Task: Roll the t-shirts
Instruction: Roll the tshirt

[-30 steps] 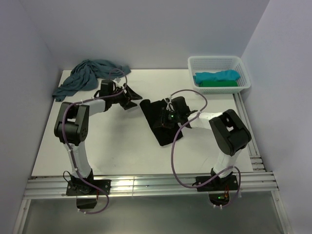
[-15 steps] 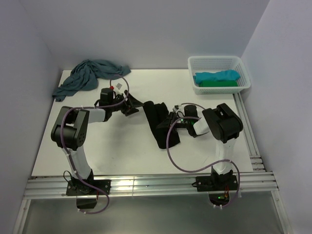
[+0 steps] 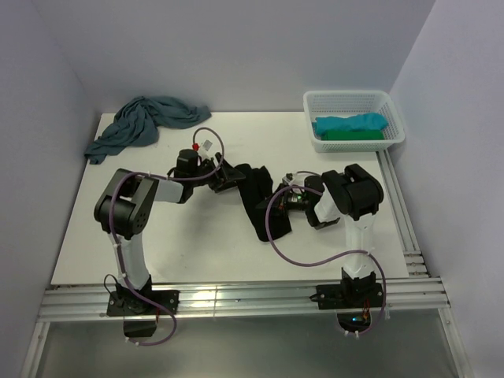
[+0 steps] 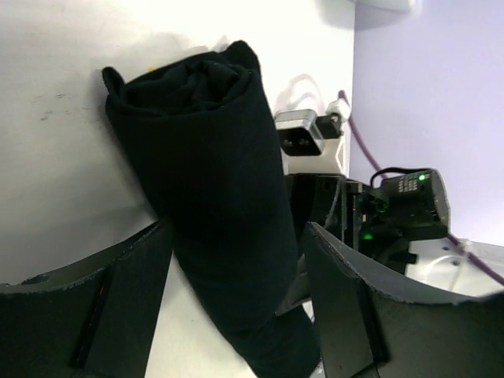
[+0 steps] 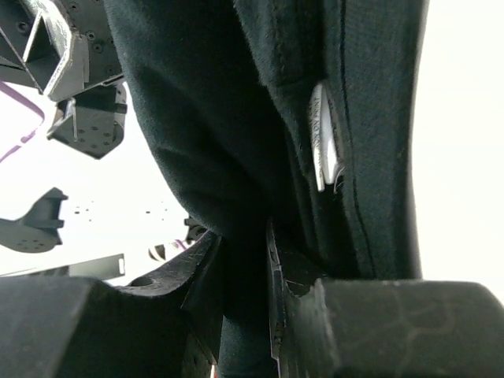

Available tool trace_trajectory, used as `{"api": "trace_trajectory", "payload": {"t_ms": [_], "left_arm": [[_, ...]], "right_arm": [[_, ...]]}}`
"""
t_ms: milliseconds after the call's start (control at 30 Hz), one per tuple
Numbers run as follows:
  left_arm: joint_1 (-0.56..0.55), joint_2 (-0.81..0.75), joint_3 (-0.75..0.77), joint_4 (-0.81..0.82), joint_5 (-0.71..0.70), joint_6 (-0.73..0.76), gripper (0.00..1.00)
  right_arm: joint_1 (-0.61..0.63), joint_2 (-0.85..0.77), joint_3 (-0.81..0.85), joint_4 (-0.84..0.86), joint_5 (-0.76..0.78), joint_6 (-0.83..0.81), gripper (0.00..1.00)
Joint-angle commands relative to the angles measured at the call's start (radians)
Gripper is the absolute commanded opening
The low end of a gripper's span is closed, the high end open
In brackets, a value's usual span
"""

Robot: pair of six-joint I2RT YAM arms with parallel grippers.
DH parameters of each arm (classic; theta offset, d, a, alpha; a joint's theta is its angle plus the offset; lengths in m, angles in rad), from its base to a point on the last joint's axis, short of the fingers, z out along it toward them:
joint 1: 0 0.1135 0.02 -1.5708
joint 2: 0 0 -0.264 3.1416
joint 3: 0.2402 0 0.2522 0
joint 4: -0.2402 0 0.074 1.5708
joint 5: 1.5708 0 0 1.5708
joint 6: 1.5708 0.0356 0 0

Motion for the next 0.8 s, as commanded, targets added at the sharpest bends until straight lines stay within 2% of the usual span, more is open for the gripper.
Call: {"api": "trace_trajectory", "payload": {"t_ms": [0, 267, 367, 467, 500, 567, 600, 667, 767], "left_arm": [[-0.028, 0.028, 0.053, 0.014, -0.039, 0.048, 0.72], [-0.056, 0.113, 0.132, -0.031, -0.073, 0.067, 0.71], [-0.064, 0.151, 0.169, -0.074, -0.097, 0.077, 0.67], [-0.067, 0.167, 0.197, -0.114, -0.125, 0.076, 0.45], [-0.068, 0.176, 0.201, -0.115, -0.126, 0.071, 0.32], [-0.073, 0.18, 0.212, -0.121, -0.13, 0.068, 0.21], [-0.075, 0.182, 0.217, -0.127, -0.133, 0.067, 0.1], [-0.076, 0.185, 0.224, -0.144, -0.133, 0.067, 0.07], [-0.078, 0.168, 0.215, -0.146, -0.128, 0.067, 0.15]], "right_arm": [[-0.008, -0.001, 0.004, -0.266, -0.024, -0.08, 0.01], [-0.01, -0.027, 0.042, -0.49, -0.016, -0.223, 0.0], [-0.01, -0.039, 0.061, -0.584, -0.009, -0.287, 0.0], [-0.01, -0.053, 0.09, -0.728, 0.011, -0.387, 0.0], [-0.008, -0.059, 0.116, -0.783, 0.023, -0.424, 0.01], [-0.008, -0.083, 0.144, -0.912, 0.057, -0.516, 0.08], [-0.008, -0.091, 0.16, -0.938, 0.063, -0.533, 0.1], [-0.007, -0.11, 0.188, -0.992, 0.063, -0.567, 0.13], [-0.008, -0.127, 0.208, -1.032, 0.066, -0.579, 0.11]]}}
